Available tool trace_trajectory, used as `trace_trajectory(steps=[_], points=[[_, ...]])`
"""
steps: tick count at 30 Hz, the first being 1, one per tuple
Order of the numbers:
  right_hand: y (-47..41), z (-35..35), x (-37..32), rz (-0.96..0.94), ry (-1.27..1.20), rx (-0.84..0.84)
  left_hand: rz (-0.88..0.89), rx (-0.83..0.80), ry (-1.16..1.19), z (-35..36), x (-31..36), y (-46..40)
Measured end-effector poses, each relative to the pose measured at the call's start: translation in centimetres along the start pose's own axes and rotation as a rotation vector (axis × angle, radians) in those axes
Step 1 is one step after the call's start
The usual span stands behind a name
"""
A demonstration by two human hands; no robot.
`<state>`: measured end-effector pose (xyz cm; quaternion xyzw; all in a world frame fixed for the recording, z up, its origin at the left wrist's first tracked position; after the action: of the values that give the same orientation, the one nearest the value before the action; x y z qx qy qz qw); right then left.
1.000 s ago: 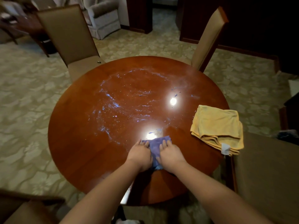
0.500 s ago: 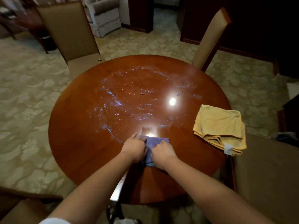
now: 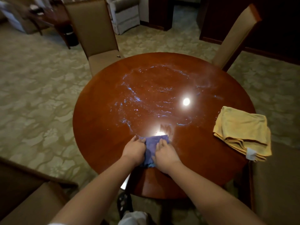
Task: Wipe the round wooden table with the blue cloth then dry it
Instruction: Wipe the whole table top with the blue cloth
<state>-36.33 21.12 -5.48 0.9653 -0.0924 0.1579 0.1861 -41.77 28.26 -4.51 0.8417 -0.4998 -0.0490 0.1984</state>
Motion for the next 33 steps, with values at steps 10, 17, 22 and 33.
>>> trace_trajectory(steps=[10,17,22,33], points=[[-5.2,-1.4,1.1,0.097,0.009,-0.085,0.091,-0.018,-0.031,-2.9,-2.2,-6.7],[-8.5,-2.6,4.7,0.181,-0.098,-0.038,0.209,0.021,-0.049,-5.2,-3.6,-11.8],[-8.5,-2.2,4.9,0.224,-0.126,-0.069,0.189,0.055,-0.044,-4.3,-4.0,-10.9],[-4.1,-3.0,-2.6,-0.039,-0.017,-0.025,0.041,0.042,-0.091,-0.9,-5.4,-0.6]])
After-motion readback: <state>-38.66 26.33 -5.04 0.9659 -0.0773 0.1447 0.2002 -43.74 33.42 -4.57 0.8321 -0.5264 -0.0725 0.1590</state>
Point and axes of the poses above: each hand's wrist, its own y-axis away from the middle knuckle, its own z-axis out of the palm, x = y × z, the point moved 6 cm from there along -y, towards the middle knuckle, and after that the axes turned 9 degrees about y, right-handed, at the moved point
